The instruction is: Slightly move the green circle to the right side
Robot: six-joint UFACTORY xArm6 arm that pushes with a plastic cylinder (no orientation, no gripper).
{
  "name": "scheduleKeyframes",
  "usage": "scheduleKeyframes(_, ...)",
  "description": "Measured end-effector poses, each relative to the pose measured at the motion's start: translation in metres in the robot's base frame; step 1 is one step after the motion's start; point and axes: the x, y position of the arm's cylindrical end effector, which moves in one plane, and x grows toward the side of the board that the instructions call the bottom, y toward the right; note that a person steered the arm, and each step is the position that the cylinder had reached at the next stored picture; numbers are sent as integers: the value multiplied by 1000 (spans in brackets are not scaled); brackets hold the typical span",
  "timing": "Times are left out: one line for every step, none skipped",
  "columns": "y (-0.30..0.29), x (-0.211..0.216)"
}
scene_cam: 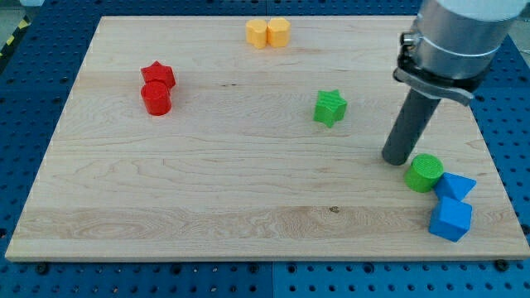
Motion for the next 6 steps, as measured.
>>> scheduleKeyframes(-6, 14)
scheduleKeyframes(-3, 15)
scheduleKeyframes(6, 16)
scheduleKeyframes(7, 16)
scheduleKeyframes(7, 16)
scheduleKeyframes(9, 15)
